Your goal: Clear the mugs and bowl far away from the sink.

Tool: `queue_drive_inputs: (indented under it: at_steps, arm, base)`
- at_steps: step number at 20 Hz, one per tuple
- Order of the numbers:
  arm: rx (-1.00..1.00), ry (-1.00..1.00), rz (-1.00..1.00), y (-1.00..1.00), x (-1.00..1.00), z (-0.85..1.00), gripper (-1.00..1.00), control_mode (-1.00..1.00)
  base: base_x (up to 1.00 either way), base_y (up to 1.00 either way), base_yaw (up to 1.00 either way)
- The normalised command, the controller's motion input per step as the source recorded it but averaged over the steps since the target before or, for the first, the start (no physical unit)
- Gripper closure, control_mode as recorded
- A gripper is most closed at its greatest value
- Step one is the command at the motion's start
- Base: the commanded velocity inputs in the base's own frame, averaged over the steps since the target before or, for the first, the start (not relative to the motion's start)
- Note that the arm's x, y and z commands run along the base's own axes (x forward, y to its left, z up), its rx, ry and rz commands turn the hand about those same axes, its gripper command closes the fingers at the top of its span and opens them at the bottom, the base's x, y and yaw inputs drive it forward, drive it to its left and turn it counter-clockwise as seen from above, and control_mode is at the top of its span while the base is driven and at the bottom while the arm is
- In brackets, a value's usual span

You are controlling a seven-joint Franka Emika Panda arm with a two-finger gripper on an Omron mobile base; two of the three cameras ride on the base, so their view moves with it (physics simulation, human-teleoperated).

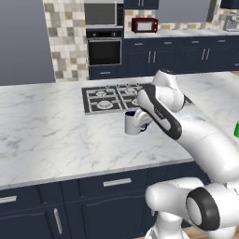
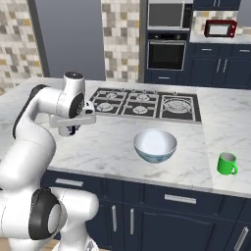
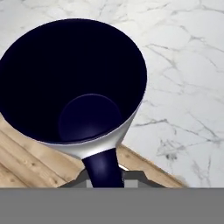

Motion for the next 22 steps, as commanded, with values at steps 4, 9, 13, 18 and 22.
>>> queue_drive_inputs:
  at_steps: [4,9,13,18,22]
  arm:
    - [0.00,0.24,-0.06,-0.12,0.78,-0.66,1.00,-1.00]
    - [-0.02,0.22,-0.18,-0.34,0.61,-0.55,1.00,-1.00]
    - [-0.11,0.17,-0.31,-0.19,0.76,-0.62,1.00,-1.00]
    - [-0.18,0.09,-0.39,-0.10,0.59,-0.73,1.00,-1.00]
    - [-0.20,0.00,-0.43,-0.09,0.54,-0.68,1.00,-1.00]
  base:
    - [0.00,0.00,0.00]
    - [0.00,0.00,0.00]
    - [0.00,0.00,0.00]
    - [0.00,0.00,0.00]
    - [0.00,0.00,0.00]
